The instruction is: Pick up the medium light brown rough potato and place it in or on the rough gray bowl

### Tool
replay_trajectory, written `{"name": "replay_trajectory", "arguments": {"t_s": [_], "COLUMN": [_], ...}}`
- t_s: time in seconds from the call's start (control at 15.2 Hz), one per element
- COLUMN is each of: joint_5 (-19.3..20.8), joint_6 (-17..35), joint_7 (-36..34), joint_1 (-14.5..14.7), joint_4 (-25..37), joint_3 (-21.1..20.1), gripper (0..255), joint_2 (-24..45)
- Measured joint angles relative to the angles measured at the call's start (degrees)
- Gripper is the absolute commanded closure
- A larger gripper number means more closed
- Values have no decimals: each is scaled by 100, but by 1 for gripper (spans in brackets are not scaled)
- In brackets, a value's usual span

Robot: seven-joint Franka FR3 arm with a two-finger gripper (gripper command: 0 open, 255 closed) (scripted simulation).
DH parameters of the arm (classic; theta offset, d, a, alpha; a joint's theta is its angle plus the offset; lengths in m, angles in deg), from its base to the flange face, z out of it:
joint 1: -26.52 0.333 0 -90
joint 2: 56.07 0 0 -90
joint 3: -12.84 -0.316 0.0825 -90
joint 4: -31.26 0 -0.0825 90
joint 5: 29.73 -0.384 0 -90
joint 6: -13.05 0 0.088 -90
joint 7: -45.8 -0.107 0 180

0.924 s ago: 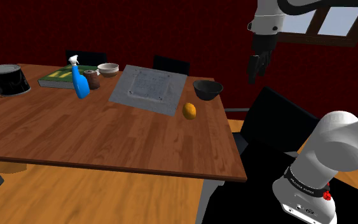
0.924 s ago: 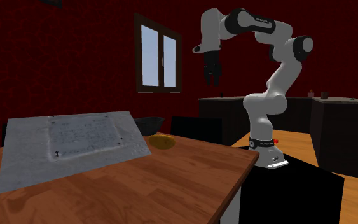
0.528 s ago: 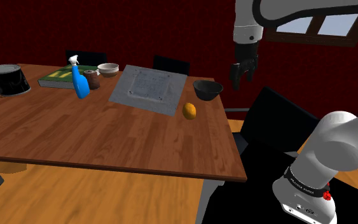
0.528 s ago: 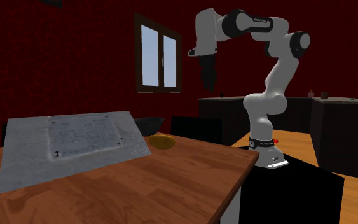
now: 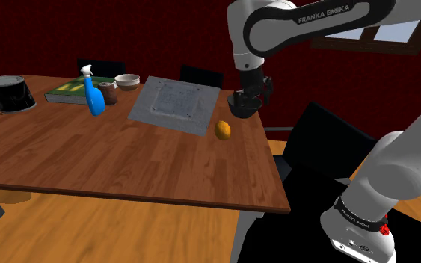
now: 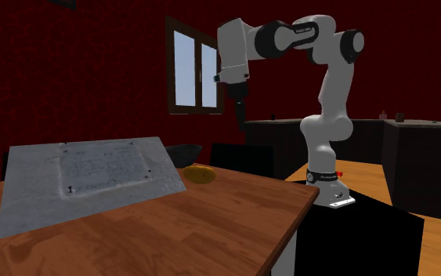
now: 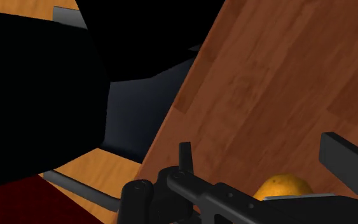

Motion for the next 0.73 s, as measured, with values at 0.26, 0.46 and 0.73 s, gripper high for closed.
{"name": "replay_trajectory", "arguments": {"t_s": [0.26,0.46,0.73], "joint_5": [339,633,986], "joint_6": [1,-150,-466], "joint_7": [-1067,-1756,-2618], "joint_1": [-26,5,190], "joint_4": [705,1367,2435], "joint_3": [-274,-323,-262], "gripper": [0,0,0], "joint_2": [1153,2016,3247]}}
